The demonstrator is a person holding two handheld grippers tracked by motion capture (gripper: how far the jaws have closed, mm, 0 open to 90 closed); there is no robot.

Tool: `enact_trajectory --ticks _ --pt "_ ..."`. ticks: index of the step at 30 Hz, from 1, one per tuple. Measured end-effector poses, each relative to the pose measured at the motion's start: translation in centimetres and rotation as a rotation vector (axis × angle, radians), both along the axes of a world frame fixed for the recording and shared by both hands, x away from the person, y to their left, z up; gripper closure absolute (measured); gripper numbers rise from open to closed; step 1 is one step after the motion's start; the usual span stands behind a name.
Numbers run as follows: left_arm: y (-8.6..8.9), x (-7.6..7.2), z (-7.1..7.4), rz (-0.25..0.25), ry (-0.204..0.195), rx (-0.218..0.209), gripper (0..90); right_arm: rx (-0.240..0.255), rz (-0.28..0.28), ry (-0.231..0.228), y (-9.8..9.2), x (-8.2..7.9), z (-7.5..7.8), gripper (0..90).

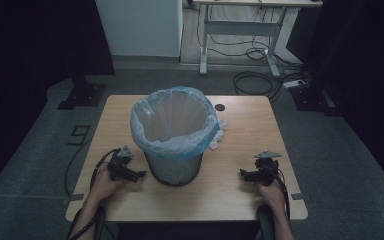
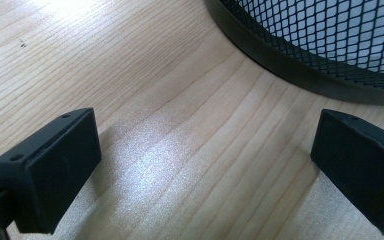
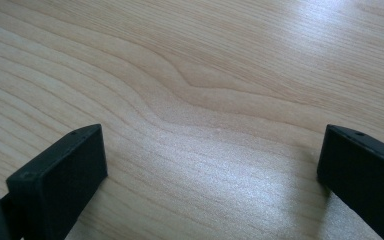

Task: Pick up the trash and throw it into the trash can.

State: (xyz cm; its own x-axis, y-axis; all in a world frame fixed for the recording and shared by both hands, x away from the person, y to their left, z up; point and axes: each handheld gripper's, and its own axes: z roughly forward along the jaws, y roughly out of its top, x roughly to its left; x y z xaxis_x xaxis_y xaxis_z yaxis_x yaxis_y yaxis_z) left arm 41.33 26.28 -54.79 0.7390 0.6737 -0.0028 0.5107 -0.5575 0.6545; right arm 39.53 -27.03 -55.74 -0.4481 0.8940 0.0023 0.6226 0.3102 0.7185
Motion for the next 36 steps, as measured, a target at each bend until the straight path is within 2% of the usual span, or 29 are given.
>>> enact_trajectory --ticks 28,33,36 --pt "-0.37 0.07 -0.03 0.024 -0.002 -0.006 0.0 0.0 0.023 0.002 0.25 0.07 0.02 0.0" --pt "-0.4 0.07 -0.03 0.026 -0.001 -0.006 0.0 -0.006 0.052 0.029 0.55 0.15 0.34 0.0" --pt "-0.42 0.06 -0.04 0.028 -0.001 -0.008 0.0 -0.01 0.066 0.02 0.82 0.26 0.8 0.0"
